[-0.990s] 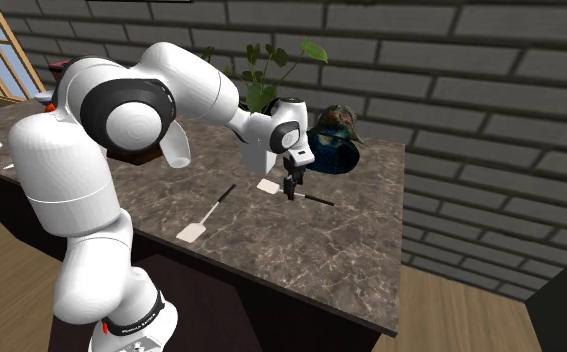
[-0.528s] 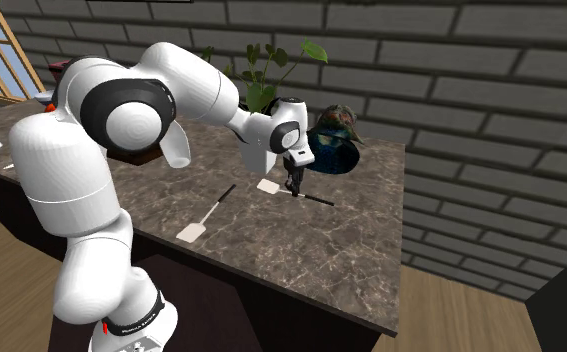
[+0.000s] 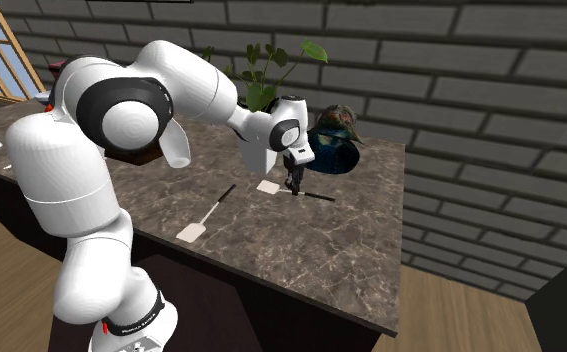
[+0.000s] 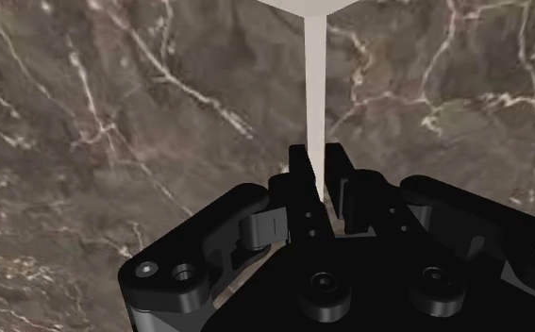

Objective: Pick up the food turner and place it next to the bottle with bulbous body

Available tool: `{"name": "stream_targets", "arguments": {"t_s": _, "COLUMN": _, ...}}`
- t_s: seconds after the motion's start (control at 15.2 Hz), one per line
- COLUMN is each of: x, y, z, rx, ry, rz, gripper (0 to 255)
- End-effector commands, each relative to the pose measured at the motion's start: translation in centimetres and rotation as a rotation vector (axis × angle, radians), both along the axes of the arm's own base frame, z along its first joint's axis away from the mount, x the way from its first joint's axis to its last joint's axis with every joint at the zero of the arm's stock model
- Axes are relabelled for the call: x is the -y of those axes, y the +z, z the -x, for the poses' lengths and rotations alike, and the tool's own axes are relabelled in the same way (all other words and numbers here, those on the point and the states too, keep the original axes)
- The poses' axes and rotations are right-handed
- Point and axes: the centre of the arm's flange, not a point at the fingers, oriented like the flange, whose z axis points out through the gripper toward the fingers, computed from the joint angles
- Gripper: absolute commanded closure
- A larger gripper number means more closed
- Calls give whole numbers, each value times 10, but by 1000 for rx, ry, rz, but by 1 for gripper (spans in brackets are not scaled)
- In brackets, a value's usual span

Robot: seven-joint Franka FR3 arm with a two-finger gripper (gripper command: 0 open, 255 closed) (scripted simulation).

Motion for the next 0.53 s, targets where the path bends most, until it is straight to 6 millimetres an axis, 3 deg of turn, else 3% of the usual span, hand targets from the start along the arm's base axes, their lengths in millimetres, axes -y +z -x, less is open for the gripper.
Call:
{"name": "stream_targets", "arguments": {"t_s": 0.0, "x": 0, "y": 9, "z": 0, "rx": 0, "ry": 0, "rz": 0, "gripper": 255}}
{"name": "stream_targets", "arguments": {"t_s": 0.46, "x": 0, "y": 46, "z": 0, "rx": 0, "ry": 0, "rz": 0, "gripper": 255}}
